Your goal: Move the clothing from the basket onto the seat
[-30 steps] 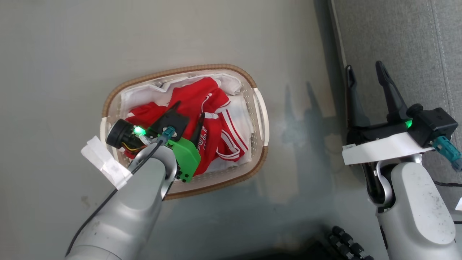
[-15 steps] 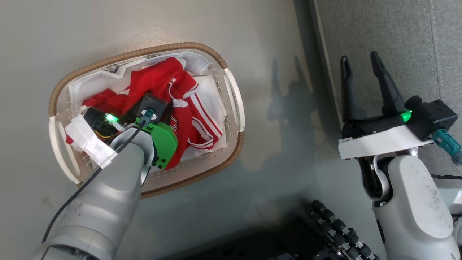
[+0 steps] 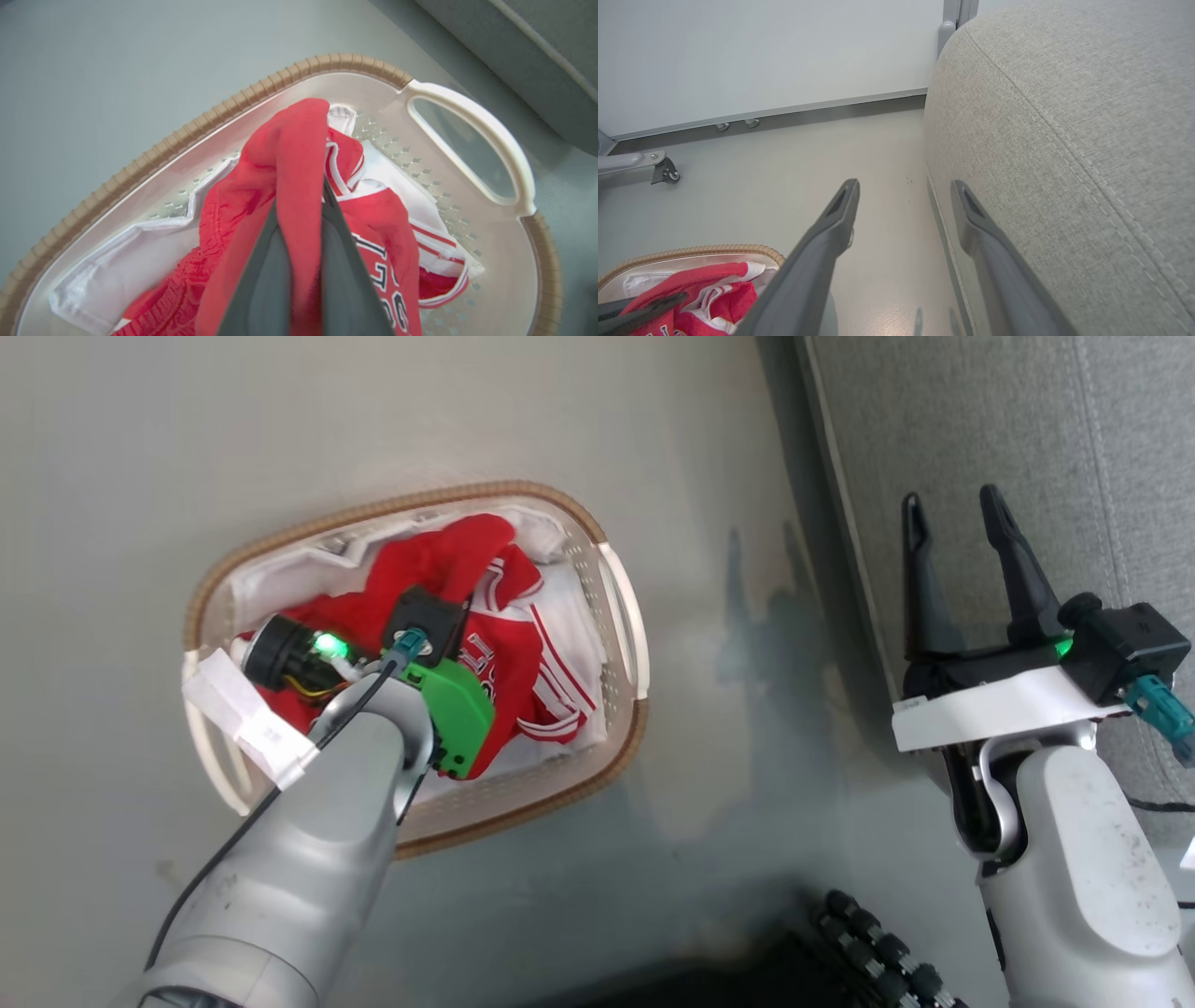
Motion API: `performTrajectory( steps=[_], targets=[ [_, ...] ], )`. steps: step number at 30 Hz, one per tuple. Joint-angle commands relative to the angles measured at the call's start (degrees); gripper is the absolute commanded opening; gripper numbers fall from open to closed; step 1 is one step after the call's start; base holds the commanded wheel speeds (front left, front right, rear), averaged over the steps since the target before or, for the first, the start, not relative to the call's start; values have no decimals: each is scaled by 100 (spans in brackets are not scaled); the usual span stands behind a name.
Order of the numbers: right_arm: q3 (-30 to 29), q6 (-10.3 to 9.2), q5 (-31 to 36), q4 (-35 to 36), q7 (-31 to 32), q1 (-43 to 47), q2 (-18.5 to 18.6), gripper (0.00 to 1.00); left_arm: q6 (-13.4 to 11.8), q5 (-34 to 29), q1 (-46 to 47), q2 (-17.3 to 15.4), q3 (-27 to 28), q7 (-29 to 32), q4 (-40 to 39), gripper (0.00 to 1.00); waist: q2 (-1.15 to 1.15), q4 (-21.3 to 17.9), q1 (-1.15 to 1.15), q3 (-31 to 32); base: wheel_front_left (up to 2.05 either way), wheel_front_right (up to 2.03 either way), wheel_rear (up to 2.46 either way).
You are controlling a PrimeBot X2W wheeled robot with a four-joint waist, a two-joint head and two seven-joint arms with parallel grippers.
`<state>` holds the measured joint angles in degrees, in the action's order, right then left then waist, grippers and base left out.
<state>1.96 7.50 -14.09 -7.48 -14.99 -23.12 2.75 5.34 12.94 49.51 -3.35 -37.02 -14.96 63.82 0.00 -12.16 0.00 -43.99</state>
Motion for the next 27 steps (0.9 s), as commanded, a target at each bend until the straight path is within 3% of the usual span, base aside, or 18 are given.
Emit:
performTrajectory(
  steps=[1, 13, 27],
  targets=[
    [-55, -2, 81, -38, -30, 104, 25, 100, 40, 27, -123, 6, 4, -27, -173, 0, 0, 355, 0, 519, 0, 0, 0],
    [-203, -2, 450, -322, -30, 846, 27, 100, 217, 300, -639, -55, -365, -21, -1596, 0, 0, 1009, 0, 2275, 0, 0, 0],
    [-62, -2, 500, -505, -30, 1809, 26, 100, 218, 1221, -248, -922, -1625, 103, -3236, 0, 0, 1073, 0, 3916, 0, 0, 0]
  ],
)
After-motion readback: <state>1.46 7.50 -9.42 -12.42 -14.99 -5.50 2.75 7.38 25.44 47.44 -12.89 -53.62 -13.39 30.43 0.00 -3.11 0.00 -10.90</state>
